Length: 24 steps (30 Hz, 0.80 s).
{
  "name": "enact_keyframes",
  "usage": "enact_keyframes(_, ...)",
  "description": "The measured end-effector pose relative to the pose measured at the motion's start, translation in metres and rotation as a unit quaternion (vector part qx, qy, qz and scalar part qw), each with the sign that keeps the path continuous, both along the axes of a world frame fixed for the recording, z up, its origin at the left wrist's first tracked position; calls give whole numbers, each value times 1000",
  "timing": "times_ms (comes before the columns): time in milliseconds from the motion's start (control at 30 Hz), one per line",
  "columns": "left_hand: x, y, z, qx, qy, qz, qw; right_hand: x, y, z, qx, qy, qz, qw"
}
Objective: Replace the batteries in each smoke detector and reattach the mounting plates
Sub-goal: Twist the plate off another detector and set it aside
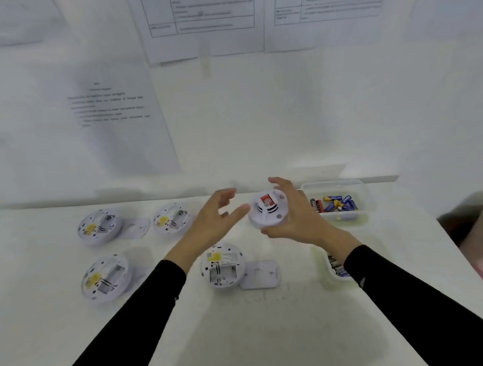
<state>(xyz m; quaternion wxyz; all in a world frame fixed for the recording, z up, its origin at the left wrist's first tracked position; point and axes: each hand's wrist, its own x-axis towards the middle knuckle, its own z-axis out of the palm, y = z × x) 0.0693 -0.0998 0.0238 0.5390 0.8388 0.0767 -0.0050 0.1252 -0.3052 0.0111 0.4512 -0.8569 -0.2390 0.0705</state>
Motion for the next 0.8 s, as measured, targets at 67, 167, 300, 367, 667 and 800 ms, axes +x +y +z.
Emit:
enact_keyframes(67,1,-34,1,-47,26,-58,997,-11,-14,7,-1,-43,-4,999)
enact_keyframes(167,3,-61,-4,-112,48,-76,990,-23,-39,16,21,-93,-3,995)
enact_keyframes(300,0,-89,-9,-254,58,-84,962,-35,-64,24,68,-129,44,988)
enact_keyframes(367,-3,-100,-13,-327,56,-90,939,-39,-77,25,84,-116,70,987)
enact_keyframes(667,-14,-136,-15,-596,63,-10,800,-63,-99,15,117,-82,-103,984)
enact_keyframes(800,-14,-151,-19,-593,34,4,805,-72,-81,13,106,-68,-156,980)
